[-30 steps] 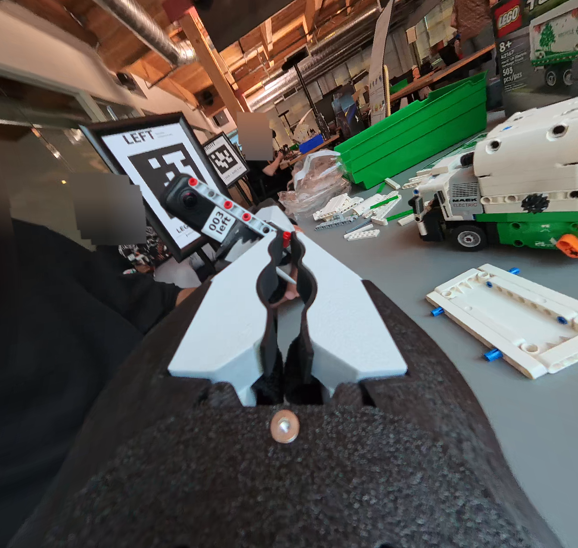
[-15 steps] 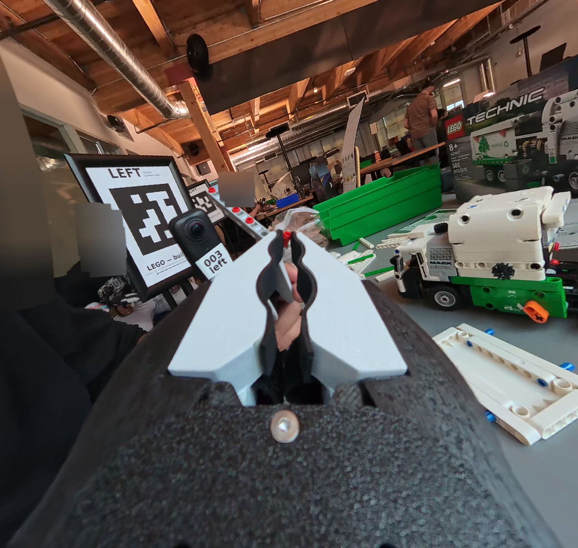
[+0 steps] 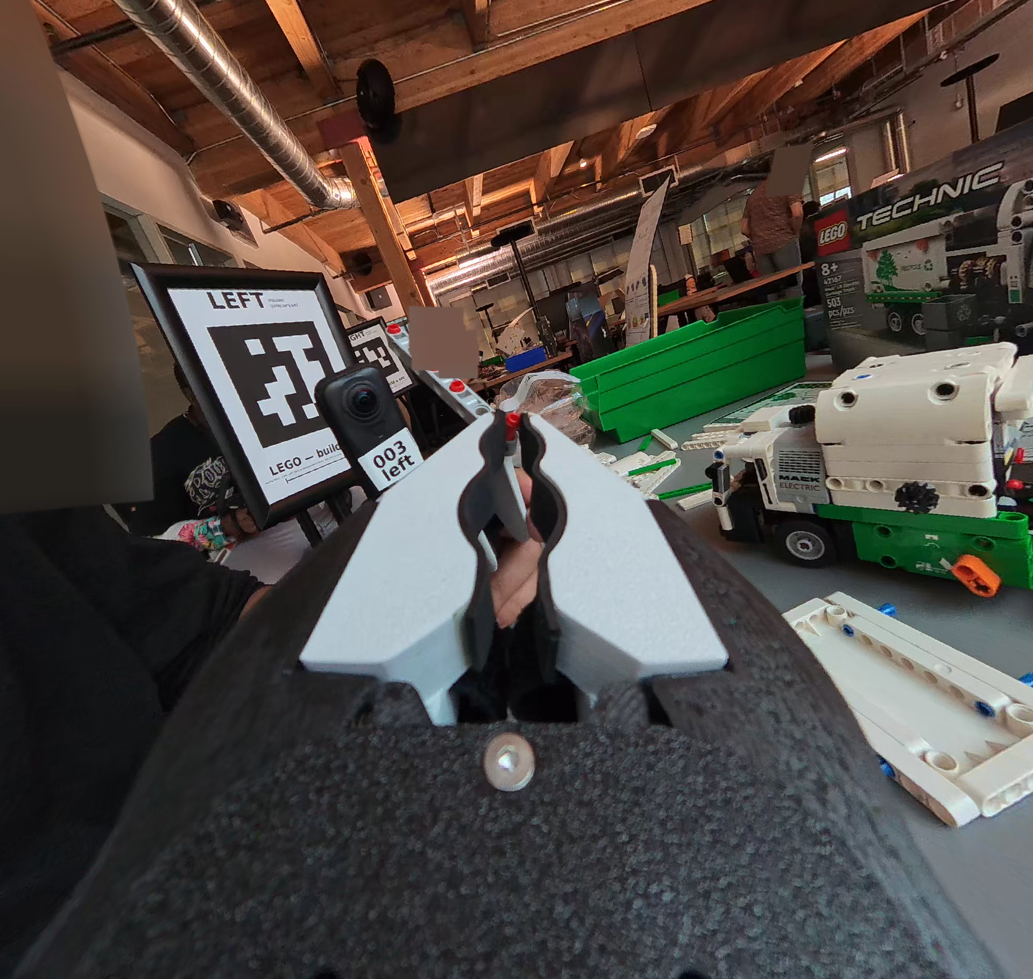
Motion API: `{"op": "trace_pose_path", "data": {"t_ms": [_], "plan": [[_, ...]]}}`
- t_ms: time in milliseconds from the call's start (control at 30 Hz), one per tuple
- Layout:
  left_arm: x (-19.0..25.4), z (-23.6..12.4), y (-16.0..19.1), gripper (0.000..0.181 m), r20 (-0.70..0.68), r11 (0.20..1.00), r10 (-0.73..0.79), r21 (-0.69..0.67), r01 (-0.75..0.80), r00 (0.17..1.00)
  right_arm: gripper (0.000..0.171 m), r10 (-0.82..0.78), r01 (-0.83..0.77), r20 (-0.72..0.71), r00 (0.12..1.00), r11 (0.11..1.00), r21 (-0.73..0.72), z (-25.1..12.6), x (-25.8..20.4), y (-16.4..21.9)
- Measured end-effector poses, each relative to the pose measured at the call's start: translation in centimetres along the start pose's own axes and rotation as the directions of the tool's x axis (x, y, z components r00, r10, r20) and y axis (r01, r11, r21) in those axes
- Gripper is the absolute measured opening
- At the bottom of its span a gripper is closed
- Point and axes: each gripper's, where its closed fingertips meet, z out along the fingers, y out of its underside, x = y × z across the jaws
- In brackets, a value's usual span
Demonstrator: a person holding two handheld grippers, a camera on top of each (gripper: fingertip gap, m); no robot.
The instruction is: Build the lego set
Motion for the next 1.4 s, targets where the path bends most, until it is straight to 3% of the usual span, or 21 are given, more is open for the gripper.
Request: {"op": "trace_pose_path", "data": {"t_ms": [500, 1100, 1400], "plan": [[-0.1, -0.1, 0.0, 0.005, -0.007, 1.0, -0.017, -0.002, 0.017, 1.0, 0.003, -0.026, 0.026, 0.003, 1.0, 0.999, -0.045, -0.1, 0.1, 0.3], [0.5, 0.0, 0.3, 0.005, -0.028, 1.0, 0.013, -0.018, -0.013, 1.0, 0.003, 0.067, -0.058, 0.078, 0.995, 0.992, -0.115, -0.6, -0.3, 0.6], [1.5, 0.2, 0.9, 0.005, -0.059, 0.993, 0.102, -0.053, -0.105, 0.993, 0.003, -0.013, 0.045, 0.081, 0.997, 0.908, -0.417, -1.7, -0.6, 1.3]]}}
